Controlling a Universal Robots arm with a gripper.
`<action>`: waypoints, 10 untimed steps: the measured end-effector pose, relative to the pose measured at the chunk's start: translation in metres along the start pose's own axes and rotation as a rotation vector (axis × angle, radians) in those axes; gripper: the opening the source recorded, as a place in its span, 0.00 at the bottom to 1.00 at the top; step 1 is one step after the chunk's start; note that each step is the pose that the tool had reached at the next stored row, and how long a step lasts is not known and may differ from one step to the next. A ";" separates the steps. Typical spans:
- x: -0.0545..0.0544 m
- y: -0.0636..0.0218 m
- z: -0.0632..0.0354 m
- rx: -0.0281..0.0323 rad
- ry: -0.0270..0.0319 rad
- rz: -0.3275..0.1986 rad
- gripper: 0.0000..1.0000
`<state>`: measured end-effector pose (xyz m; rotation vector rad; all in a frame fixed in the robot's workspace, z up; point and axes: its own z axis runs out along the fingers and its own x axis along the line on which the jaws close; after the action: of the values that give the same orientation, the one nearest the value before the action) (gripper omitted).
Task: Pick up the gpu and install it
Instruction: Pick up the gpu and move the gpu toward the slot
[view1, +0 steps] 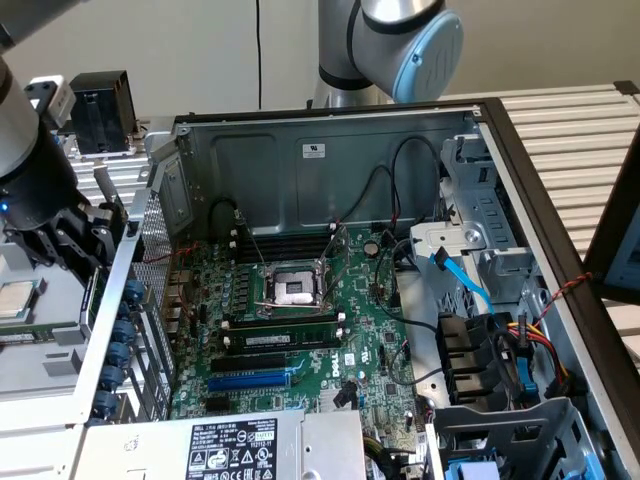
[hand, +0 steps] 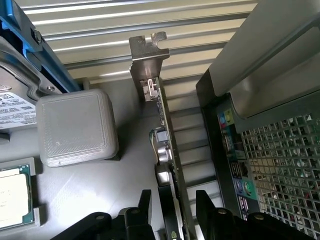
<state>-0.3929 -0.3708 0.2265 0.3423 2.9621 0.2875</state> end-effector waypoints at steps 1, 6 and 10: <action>0.000 0.0008 0.0000 0.0003 -0.0002 0.002 0.48; 0.001 0.0051 0.0009 0.0006 0.0000 0.003 0.48; 0.002 0.0045 0.0006 0.0008 0.0007 0.004 0.48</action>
<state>-0.3940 -0.3658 0.2265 0.3477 2.9627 0.2870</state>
